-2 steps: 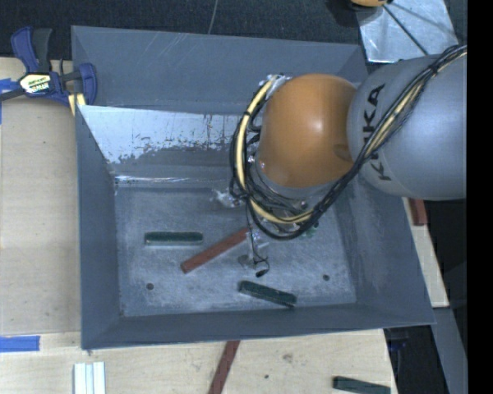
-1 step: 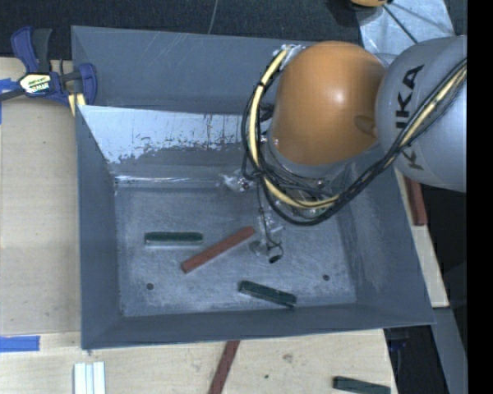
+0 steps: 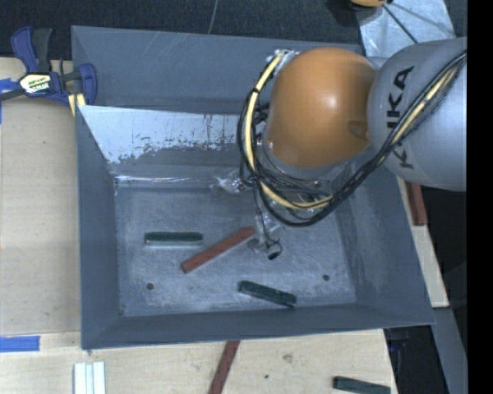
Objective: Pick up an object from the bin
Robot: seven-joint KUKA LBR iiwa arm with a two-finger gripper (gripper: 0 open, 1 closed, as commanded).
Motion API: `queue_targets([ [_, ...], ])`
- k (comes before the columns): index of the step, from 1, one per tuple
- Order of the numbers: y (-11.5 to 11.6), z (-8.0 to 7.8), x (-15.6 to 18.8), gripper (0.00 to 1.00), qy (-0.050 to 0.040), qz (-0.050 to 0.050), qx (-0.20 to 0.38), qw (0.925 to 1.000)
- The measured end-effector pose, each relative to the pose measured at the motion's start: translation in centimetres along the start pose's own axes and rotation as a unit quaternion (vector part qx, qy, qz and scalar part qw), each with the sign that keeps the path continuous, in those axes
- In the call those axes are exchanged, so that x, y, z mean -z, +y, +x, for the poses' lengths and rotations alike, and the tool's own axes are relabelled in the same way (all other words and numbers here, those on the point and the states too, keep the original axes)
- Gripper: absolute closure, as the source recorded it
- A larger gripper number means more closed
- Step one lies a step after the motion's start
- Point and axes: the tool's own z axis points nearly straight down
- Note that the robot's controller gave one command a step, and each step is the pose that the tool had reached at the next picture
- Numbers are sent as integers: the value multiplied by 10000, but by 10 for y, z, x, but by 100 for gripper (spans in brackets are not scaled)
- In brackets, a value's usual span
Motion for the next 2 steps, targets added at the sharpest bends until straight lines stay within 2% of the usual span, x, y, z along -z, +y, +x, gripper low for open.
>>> queue_targets([
  [1,-13,-15,-54,0,52,-26,1014,9948],
  [2,-1,-9,-99,0,54,-32,1564,9877],
])
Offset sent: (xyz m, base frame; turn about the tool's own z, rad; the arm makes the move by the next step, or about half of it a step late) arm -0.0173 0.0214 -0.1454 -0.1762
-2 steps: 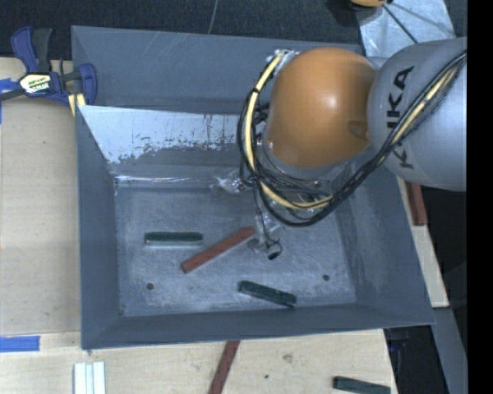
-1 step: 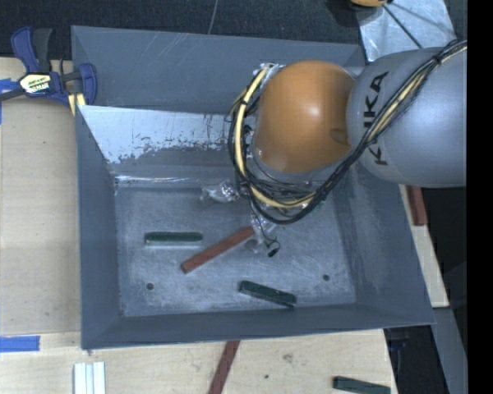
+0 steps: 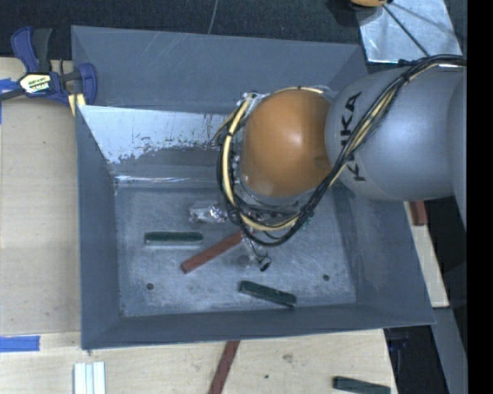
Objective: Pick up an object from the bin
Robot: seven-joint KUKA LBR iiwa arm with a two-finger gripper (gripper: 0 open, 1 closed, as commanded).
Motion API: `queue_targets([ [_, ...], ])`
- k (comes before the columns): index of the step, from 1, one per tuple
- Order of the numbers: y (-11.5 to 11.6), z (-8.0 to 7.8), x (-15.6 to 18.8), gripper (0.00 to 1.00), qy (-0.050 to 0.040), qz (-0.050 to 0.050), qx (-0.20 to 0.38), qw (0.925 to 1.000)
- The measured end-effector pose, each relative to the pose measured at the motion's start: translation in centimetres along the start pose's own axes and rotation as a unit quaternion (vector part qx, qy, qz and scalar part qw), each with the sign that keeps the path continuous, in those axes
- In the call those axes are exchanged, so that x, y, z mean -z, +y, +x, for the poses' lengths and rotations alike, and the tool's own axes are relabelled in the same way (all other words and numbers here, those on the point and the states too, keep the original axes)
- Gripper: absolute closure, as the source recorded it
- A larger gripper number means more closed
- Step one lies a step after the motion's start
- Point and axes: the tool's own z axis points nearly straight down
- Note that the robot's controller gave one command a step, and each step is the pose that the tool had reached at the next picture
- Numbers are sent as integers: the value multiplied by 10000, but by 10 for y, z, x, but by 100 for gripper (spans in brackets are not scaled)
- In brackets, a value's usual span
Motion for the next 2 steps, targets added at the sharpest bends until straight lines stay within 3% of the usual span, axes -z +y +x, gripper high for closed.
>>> queue_targets([
  [1,-4,-26,-46,100,1,-9,-809,9967],
  [2,-4,-25,-47,0,5,-9,-814,9967],
])
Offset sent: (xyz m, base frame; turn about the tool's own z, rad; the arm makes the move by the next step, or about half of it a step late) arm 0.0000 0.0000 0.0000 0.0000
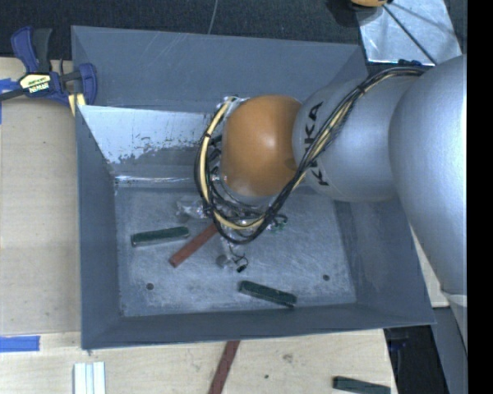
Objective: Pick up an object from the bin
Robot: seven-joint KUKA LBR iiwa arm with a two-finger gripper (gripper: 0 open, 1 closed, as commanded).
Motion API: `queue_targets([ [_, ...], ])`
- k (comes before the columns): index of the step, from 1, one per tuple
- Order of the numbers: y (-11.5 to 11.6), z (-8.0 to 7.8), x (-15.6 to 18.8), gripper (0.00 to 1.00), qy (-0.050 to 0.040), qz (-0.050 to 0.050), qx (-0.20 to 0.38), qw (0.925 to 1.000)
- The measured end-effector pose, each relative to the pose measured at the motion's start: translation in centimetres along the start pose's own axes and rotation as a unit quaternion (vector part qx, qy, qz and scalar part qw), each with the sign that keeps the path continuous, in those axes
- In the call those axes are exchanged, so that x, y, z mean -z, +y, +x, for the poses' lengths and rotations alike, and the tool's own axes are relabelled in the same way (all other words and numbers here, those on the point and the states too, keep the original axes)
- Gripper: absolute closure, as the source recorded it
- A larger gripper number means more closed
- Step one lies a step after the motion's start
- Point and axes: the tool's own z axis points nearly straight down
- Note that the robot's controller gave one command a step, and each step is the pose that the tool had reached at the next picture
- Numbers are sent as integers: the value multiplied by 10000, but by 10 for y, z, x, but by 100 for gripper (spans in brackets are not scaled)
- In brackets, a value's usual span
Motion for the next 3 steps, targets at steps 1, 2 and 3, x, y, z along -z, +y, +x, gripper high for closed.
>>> queue_targets([
  [1,0,-1,1,100,-9,-2,-4,10000],
  [2,0,-1,1,100,-9,-2,-5,10000],
  [3,20,16,176,100,-26,15,-170,9999],
])
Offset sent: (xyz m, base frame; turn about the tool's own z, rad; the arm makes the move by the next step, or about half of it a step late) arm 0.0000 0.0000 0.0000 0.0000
